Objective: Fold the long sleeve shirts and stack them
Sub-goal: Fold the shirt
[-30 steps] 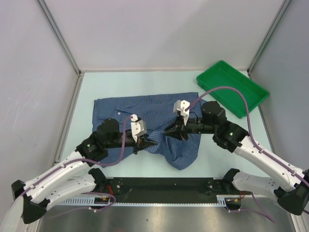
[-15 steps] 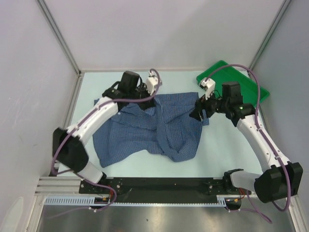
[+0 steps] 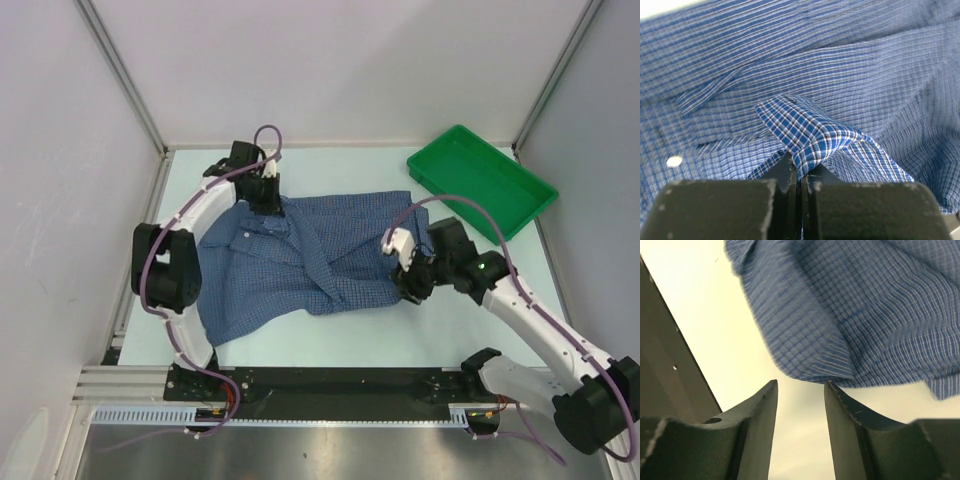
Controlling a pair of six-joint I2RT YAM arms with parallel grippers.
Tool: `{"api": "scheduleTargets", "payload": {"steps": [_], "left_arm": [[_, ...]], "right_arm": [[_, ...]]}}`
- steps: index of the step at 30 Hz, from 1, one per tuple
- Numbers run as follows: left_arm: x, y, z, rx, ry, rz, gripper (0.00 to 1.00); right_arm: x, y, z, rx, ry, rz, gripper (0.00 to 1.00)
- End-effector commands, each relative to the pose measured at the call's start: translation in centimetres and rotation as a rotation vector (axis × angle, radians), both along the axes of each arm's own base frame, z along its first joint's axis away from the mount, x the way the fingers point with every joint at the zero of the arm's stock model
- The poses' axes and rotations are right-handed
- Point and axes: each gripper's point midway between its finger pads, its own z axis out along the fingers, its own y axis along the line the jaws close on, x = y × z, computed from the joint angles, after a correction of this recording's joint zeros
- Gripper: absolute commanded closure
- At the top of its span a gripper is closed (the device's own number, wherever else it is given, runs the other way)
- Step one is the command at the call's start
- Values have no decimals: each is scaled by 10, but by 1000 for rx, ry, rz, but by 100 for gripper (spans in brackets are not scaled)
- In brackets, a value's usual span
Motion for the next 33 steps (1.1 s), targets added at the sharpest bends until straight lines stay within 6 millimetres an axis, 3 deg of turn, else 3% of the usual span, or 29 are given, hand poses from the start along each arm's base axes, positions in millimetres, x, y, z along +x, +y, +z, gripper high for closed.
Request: {"api": "scheduleTargets", "payload": {"steps": [1,4,7,12,15,18,19,22,23,24,26,27,29,30,32,33], "left_arm": [[4,24,17,9,-16,191,100],[4,32,19,7,-13,217,100],[1,33,22,-2,-13,208,100],[-4,29,31,-27,-27,177,100],[-7,30,41,-24,-63,147,100],[-14,26,59,-41,-127,57,100],[-17,24,66,-46,-150,25,100],[-31,22,90,-18,-270,-130,100],[-35,25,91,15,-313,-197,100],[-47,20,106,-6,-353,-257,100],[-67,11,119,-18,-441,-461,100],[-90,1,122,-75,-426,-561,100],[-114,-6,142,-69,-545,-759,100],[-141,-14,140,-84,-506,-849,100],[-169,-23,145,-60,-567,-1022,100],[-198,-36,140,-81,-532,-1123,100]], "right_arm": [[-4,20,4,-66,-212,105,50],[-11,32,-6,-85,-291,171,45],[-2,35,-18,-151,-386,191,43],[6,43,-31,-221,-506,238,48],[19,38,-36,-260,-521,194,59],[26,29,-34,-277,-504,157,86],[26,25,-30,-279,-491,150,100],[19,12,-24,-255,-435,167,100],[14,15,-13,-195,-420,195,100],[11,1,-15,-194,-366,178,100],[2,4,-1,-93,-333,236,100],[-7,-1,0,-76,-295,251,100],[-14,-4,6,-16,-276,306,100],[-23,-8,3,-15,-230,330,100],[-31,-10,-1,-11,-212,387,100],[-40,-13,-8,-23,-177,414,100]]}}
